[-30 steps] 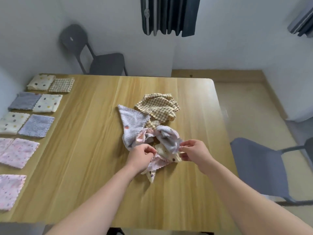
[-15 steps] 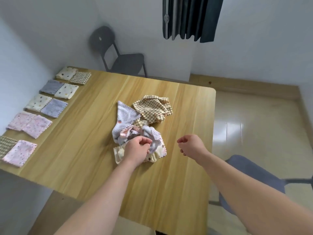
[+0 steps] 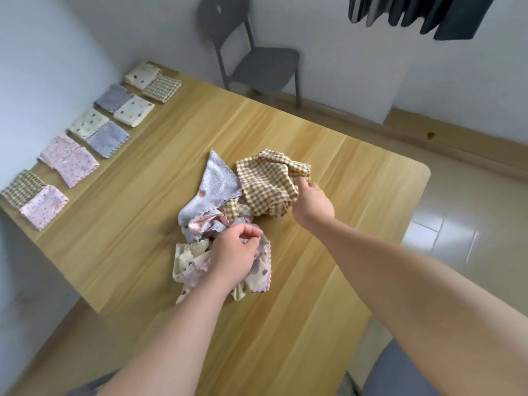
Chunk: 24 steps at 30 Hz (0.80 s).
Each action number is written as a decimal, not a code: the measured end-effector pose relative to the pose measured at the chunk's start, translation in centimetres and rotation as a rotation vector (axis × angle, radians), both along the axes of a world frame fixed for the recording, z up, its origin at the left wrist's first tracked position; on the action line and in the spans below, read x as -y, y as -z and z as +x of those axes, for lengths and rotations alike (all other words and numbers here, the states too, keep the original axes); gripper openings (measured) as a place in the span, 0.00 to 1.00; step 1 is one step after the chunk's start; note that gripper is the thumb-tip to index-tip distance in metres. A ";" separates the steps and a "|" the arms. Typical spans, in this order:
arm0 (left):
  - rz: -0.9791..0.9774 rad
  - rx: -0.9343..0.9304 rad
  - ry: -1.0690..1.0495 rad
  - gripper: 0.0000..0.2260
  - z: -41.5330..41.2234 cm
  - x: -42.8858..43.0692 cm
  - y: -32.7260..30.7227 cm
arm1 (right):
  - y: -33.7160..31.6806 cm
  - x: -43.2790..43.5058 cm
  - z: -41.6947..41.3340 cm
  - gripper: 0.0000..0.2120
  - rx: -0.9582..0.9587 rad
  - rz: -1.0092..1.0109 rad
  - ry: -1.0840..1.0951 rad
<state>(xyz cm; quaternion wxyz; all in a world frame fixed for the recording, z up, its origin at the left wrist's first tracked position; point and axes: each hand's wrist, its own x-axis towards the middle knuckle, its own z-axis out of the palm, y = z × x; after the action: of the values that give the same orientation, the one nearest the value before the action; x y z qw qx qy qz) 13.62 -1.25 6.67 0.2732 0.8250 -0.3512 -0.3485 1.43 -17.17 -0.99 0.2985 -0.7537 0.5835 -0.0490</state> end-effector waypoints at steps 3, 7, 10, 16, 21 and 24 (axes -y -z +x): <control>0.004 0.004 -0.016 0.10 -0.8 1.1 0.3 | 1.6 1.3 0.3 0.25 -0.040 -0.029 -0.112; 0.004 0.033 -0.036 0.09 -1.5 1.3 -0.1 | 1.5 1.7 -0.6 0.17 0.078 -0.053 -0.050; -0.030 0.061 -0.062 0.08 -2.1 0.9 -1.1 | -2.1 2.3 -0.6 0.14 0.253 -0.158 -0.043; -0.299 0.135 -0.071 0.13 -4.5 0.7 -1.8 | -12.5 0.5 -0.6 0.13 0.463 -0.429 -0.404; -0.600 0.221 -0.102 0.20 -8.5 0.4 1.8 | -13.9 -2.7 -3.1 0.10 0.577 -0.519 -0.649; -0.736 0.265 -0.217 0.10 -10.2 -0.9 3.5 | -12.6 -3.3 -5.2 0.08 0.668 -0.522 -0.688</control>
<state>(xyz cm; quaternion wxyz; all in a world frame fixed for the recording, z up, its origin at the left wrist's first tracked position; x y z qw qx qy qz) 3.44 -0.34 3.20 0.5379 0.7422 -0.3953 -0.0594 -3.75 -13.88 11.58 0.2695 -0.8936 0.1453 -0.3283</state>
